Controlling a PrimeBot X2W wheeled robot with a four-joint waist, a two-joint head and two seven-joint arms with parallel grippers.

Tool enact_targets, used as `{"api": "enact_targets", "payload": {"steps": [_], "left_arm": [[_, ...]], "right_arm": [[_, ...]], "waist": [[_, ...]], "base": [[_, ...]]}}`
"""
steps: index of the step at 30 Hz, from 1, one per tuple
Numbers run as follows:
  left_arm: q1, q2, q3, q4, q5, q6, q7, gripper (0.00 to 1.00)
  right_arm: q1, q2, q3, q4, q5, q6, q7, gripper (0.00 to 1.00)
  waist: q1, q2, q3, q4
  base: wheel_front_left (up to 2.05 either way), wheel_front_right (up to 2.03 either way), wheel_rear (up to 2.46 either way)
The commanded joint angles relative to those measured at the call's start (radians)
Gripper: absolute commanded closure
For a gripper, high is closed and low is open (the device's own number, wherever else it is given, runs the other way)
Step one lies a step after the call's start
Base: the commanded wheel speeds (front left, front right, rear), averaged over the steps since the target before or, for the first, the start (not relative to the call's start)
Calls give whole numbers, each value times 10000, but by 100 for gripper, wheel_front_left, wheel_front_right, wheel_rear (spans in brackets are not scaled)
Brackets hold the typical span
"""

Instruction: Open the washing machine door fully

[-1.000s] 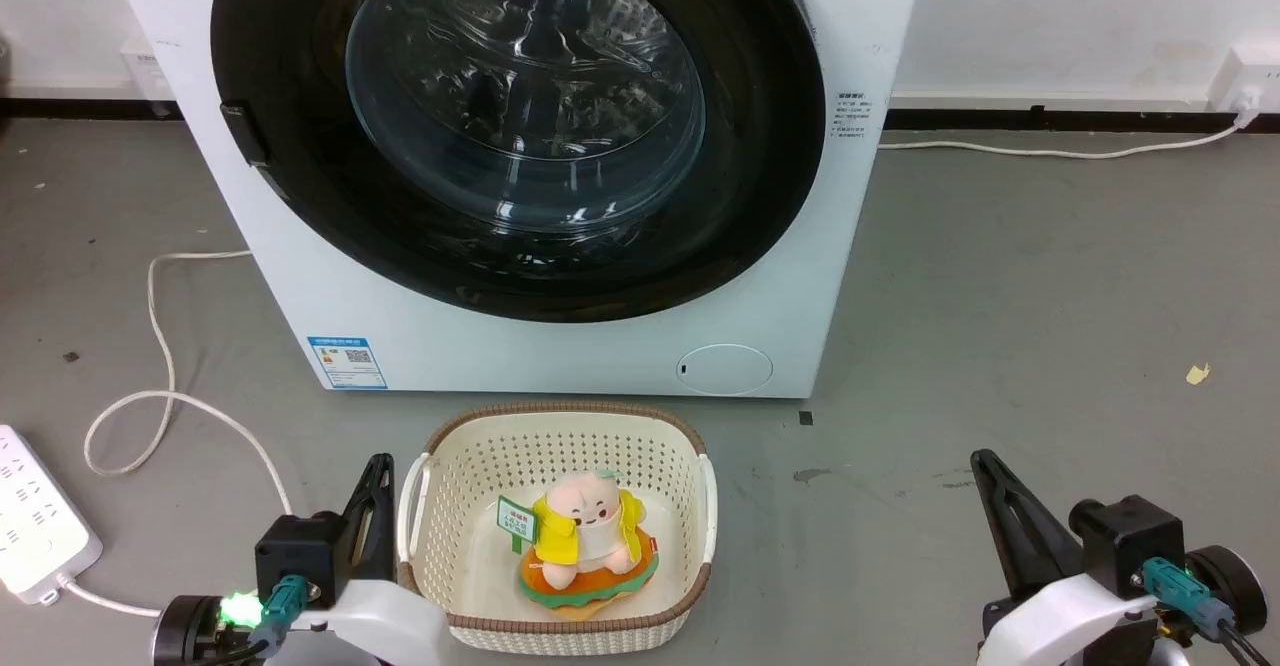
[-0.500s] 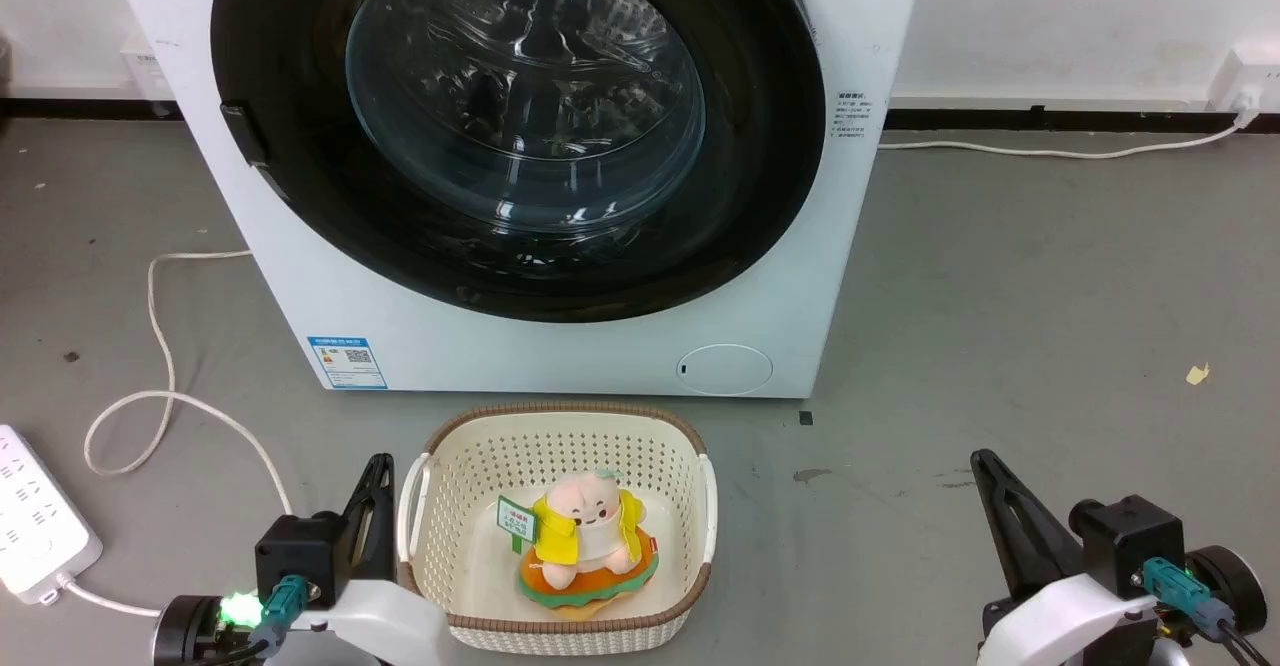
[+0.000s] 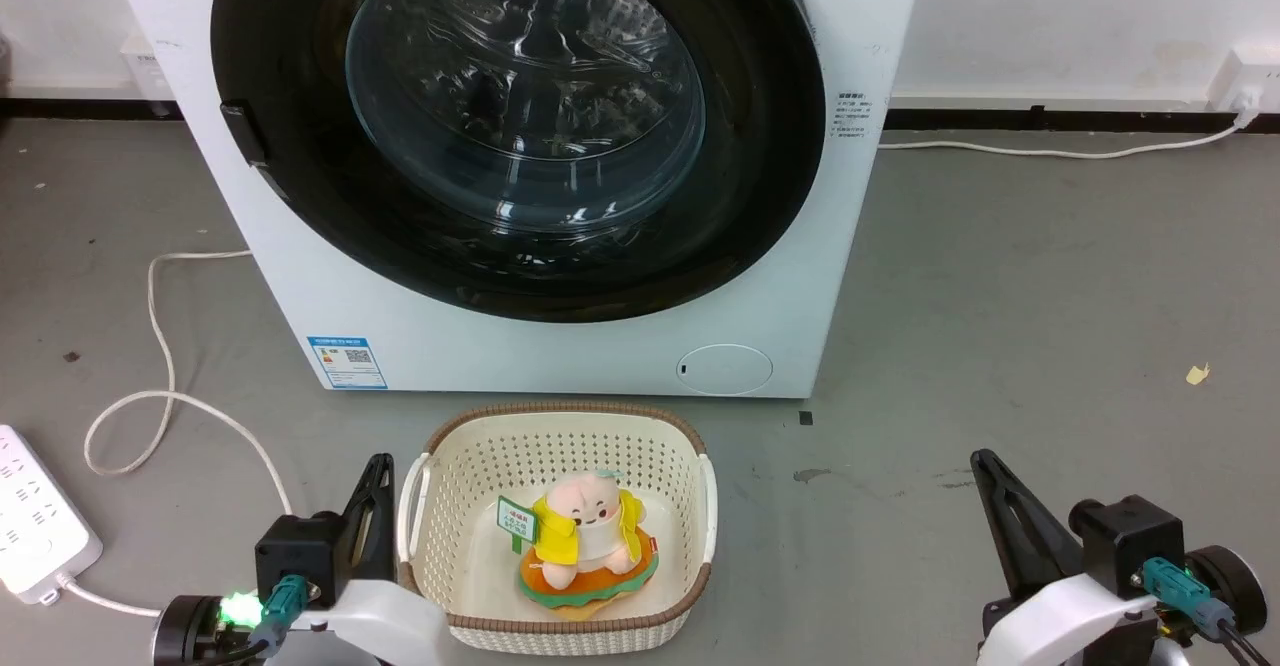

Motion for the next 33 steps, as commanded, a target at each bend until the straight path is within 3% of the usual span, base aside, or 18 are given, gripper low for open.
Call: {"api": "enact_targets", "payload": {"steps": [1, 23, 24, 25, 26, 27, 33], "left_arm": [[-151, 6, -3, -37, 89, -43, 3, 100], [-151, 6, -3, -37, 89, -43, 3, 100], [0, 0, -2, 0, 0, 0, -1, 0], [5, 0, 0, 1, -11, 4, -3, 100], [9, 0, -1, 6, -16, 12, -5, 100], [9, 0, -3, 6, -16, 14, -5, 0], [8, 0, -66, 22, -3, 34, -97, 0]], "right_arm": [[-121, 49, -11, -39, -60, -9, 3, 100], [-121, 49, -11, -39, -60, -9, 3, 100], [0, 0, -2, 0, 1, 0, -1, 0], [3, -2, 2, 1, 10, 0, -3, 100], [5, -2, 8, 2, 11, 0, -5, 100], [5, -2, 7, 2, 11, 0, -5, 0], [38, 0, 18, -25, 81, 1, -95, 0]], "waist": [[0, 0, 0, 0], [0, 0, 0, 0], [1, 0, 0, 0], [0, 0, 0, 0], [0, 0, 0, 0], [0, 0, 0, 0], [0, 0, 8, -1]], "base": [[0, 0, 0], [0, 0, 0], [0, 0, 0], [0, 0, 0], [0, 0, 0], [0, 0, 0], [0, 0, 0]]}}
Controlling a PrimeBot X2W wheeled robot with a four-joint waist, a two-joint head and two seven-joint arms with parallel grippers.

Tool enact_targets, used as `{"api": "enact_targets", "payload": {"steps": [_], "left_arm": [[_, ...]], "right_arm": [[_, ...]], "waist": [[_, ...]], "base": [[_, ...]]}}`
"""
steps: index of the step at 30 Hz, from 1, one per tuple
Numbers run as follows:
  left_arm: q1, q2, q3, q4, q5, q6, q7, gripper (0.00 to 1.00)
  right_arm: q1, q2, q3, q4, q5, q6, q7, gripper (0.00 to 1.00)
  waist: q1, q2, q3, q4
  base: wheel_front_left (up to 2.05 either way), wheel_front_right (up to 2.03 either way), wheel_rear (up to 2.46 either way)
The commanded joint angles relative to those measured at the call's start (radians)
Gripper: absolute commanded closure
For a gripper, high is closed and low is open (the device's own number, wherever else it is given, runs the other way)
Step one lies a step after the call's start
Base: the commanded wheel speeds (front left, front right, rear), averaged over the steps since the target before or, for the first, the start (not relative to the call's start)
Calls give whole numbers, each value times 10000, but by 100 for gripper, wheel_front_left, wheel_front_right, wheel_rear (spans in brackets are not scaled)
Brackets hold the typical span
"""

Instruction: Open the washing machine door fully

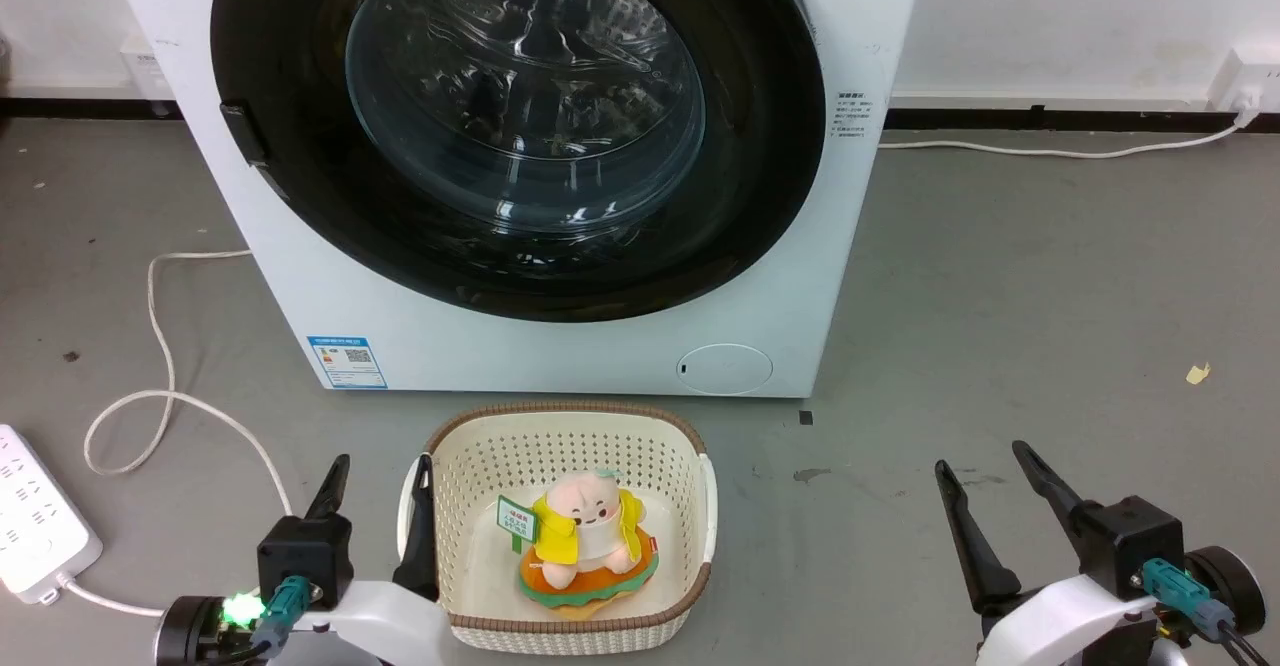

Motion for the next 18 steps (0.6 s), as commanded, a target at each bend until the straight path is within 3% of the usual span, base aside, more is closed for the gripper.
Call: {"api": "enact_targets", "payload": {"steps": [1, 18], "left_arm": [[-3, 0, -56, 15, 17, 24, -103, 0], [-213, 8, -371, -55, 44, 123, -458, 0]], "right_arm": [[40, 2, -6, -32, 67, -1, -99, 0], [-216, -83, -42, -229, 147, -2, -446, 0]], "waist": [[0, 0, 7, 0], [0, 0, 435, 87]], "base": [[0, 0, 0], [0, 0, 0]]}}
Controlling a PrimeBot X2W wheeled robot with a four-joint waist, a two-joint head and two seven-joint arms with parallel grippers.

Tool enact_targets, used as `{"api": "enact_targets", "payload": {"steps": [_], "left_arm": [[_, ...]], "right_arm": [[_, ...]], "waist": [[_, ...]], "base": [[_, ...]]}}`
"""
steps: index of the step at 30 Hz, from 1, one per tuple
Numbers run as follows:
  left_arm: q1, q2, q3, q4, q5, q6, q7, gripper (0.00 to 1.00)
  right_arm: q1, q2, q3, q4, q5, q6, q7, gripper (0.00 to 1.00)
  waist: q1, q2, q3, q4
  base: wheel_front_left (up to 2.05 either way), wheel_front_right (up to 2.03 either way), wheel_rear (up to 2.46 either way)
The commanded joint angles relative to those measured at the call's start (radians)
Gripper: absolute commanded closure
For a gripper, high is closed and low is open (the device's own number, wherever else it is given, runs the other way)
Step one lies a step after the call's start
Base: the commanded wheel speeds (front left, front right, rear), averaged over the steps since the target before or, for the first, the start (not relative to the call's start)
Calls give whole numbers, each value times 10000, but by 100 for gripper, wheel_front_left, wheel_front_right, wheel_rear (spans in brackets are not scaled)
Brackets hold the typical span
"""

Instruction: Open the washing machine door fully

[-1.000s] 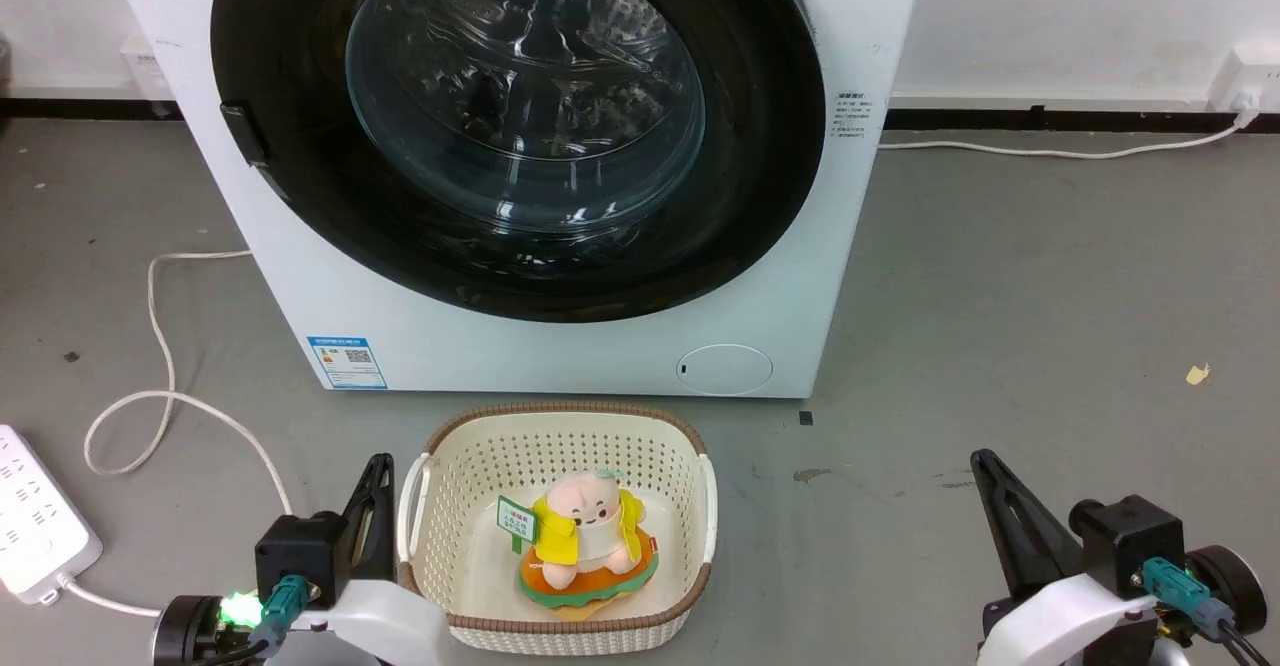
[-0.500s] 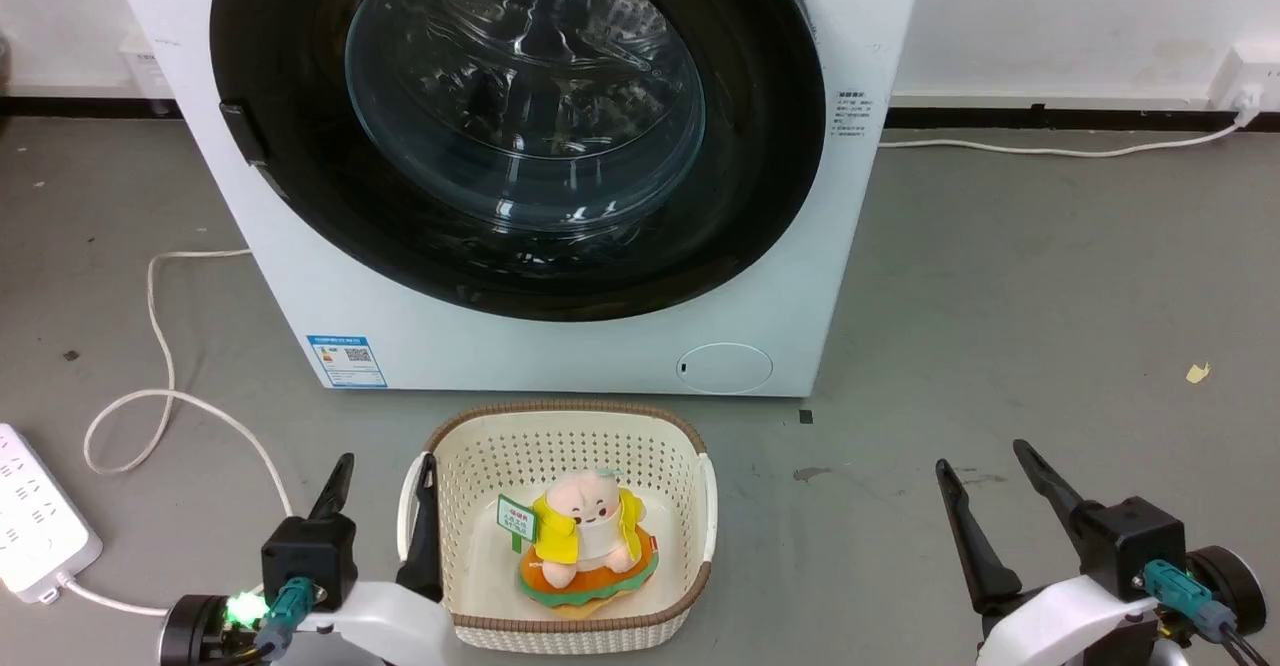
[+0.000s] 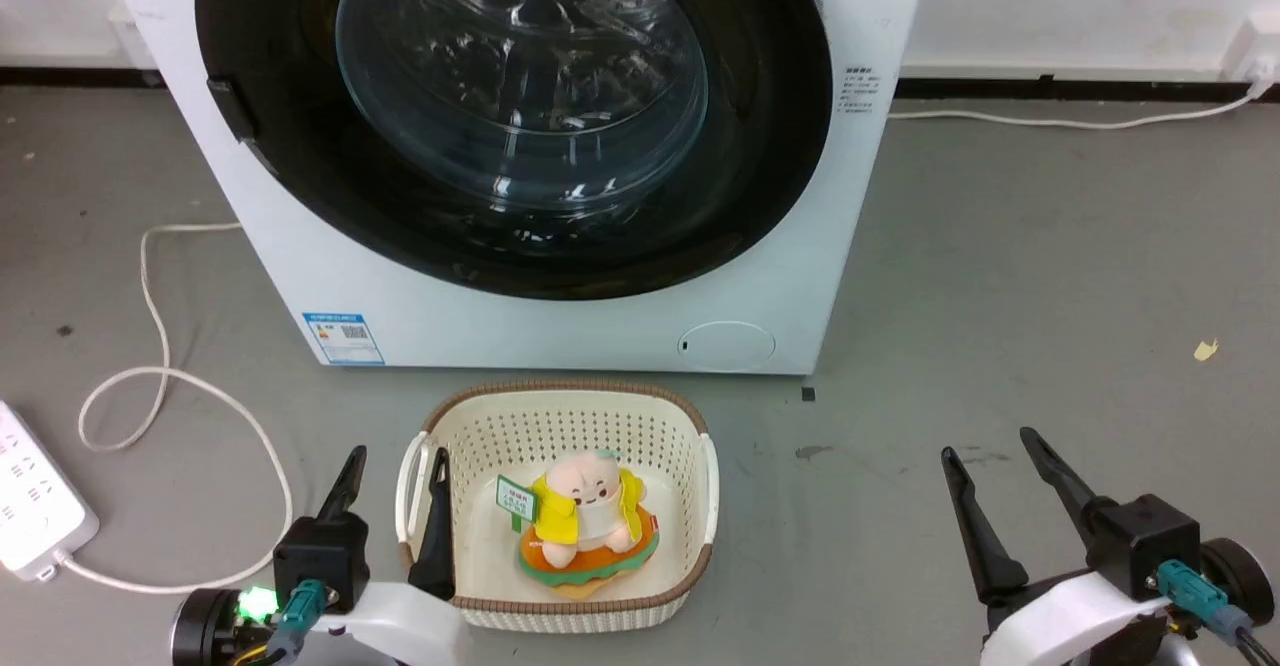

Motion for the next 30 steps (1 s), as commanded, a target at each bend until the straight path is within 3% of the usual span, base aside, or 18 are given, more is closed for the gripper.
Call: {"api": "enact_targets", "payload": {"steps": [1, 15, 16, 17, 30], "left_arm": [[-221, 10, -81, -55, 45, 42, -118, 0], [-633, 14, -366, -182, 49, 153, -389, 0], [-659, 15, -390, -186, 49, 161, -410, 0], [-684, 15, -414, -191, 48, 169, -431, 0], [-982, 40, -750, -253, 52, 282, -703, 0]], "right_arm": [[-259, -98, -18, -96, 56, -2, -86, 0], [-1651, -757, 7, -269, 677, -3, -11, 0], [-1777, -794, 2, -257, 767, -3, 6, 55], [-1907, -830, -7, -242, 861, -3, 21, 100], [-3713, -870, -441, 421, 2508, -5, 427, 100]], "waist": [[0, 0, 107, 27], [0, 0, 775, 192], [0, 0, 819, 209], [0, 0, 864, 228], [0, 0, 1459, 479]], "base": [[0, 0, 0], [0, 0, 0], [0, 0, 0], [0, 0, 0], [0, 0, 0]]}}
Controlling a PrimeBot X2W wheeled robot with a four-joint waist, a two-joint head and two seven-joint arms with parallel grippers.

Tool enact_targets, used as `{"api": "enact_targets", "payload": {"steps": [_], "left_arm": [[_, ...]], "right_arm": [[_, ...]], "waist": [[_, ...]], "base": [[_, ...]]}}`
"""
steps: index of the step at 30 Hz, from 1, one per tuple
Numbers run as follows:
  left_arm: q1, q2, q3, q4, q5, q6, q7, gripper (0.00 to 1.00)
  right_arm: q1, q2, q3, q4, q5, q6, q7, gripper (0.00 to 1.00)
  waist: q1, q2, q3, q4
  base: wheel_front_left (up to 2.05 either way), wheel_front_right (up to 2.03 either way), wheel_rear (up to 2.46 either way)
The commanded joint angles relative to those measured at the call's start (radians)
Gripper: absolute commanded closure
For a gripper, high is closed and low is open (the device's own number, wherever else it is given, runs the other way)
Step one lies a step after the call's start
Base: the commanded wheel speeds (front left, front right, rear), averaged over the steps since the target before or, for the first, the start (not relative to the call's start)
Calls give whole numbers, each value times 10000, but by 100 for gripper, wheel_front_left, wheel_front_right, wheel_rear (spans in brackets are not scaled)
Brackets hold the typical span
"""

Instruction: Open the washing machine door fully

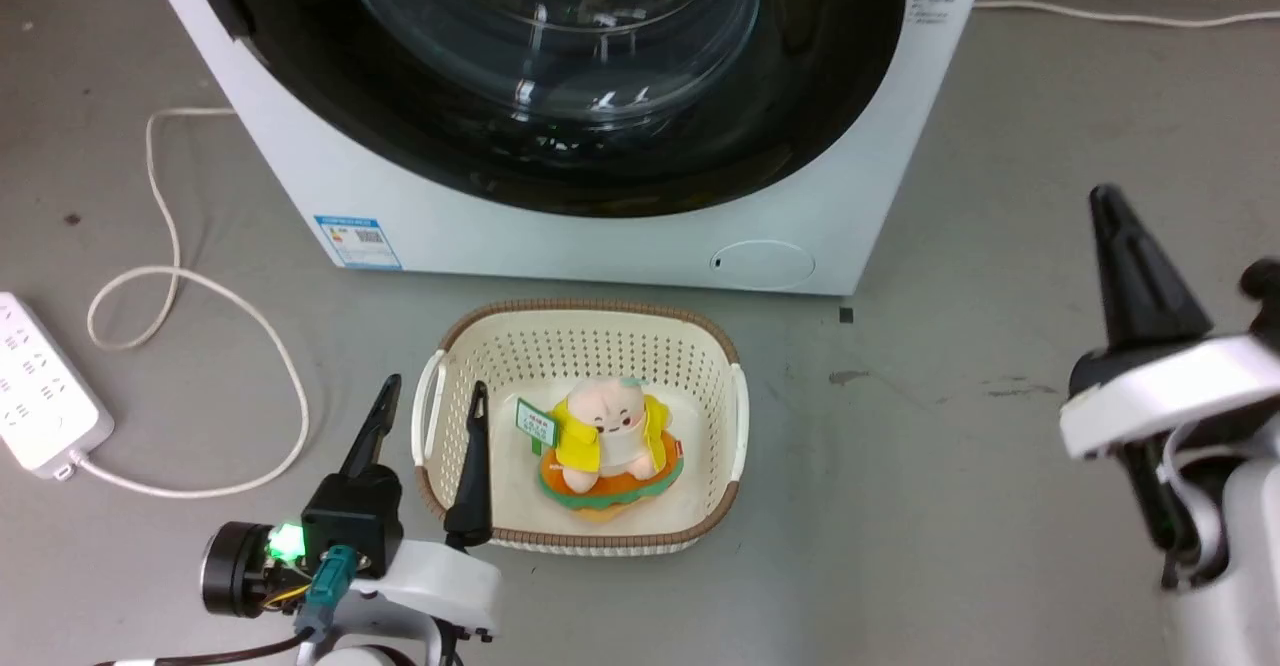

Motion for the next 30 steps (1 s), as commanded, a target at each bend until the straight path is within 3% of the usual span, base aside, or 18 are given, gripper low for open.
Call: {"api": "enact_targets", "payload": {"steps": [1, 14, 30], "left_arm": [[-197, 33, -73, -59, 52, 68, -107, 0], [-510, 35, -485, -166, 30, 255, -378, 0], [-1030, 40, -956, -275, -23, 443, -712, 0]], "right_arm": [[-353, -17, -88, 91, 207, -3, 45, 100], [-2393, 13, -779, 1498, 2060, -4, 1156, 100], [-5955, 80, -2353, 4560, 3878, -5, 3710, 100]], "waist": [[-1, 0, 89, 58], [-1, 0, 841, 366], [-1, 0, 1897, 801]], "base": [[0, 0, 0], [0, 0, 0], [0, 0, 0]]}}
